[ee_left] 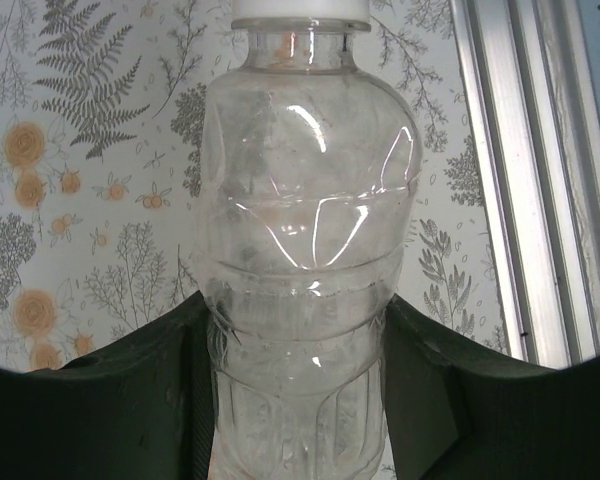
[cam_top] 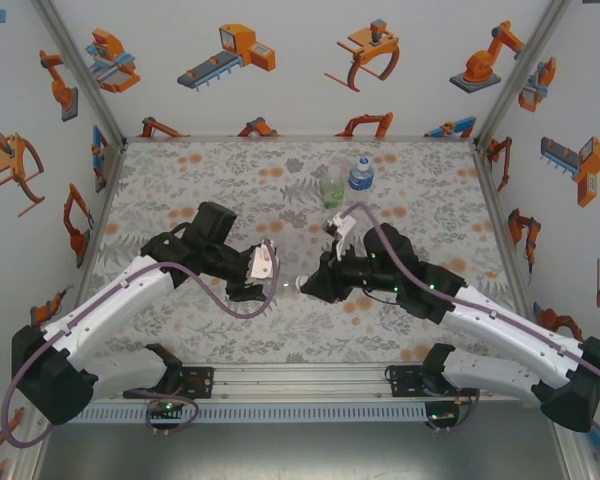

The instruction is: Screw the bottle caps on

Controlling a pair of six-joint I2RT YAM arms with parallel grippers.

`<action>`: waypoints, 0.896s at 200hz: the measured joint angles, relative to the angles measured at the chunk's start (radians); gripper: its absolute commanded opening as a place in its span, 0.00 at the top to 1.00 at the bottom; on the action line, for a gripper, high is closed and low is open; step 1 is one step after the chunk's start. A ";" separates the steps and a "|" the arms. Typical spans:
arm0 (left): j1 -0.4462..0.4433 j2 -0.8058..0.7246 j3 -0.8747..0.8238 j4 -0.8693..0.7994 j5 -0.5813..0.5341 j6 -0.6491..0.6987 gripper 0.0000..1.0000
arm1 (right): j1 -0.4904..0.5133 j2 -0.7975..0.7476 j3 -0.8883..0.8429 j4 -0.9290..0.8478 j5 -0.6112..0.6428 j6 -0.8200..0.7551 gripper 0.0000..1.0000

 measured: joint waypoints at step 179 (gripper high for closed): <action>-0.001 -0.012 0.000 0.075 -0.027 -0.028 1.00 | -0.031 -0.026 0.148 -0.092 -0.058 -0.449 0.51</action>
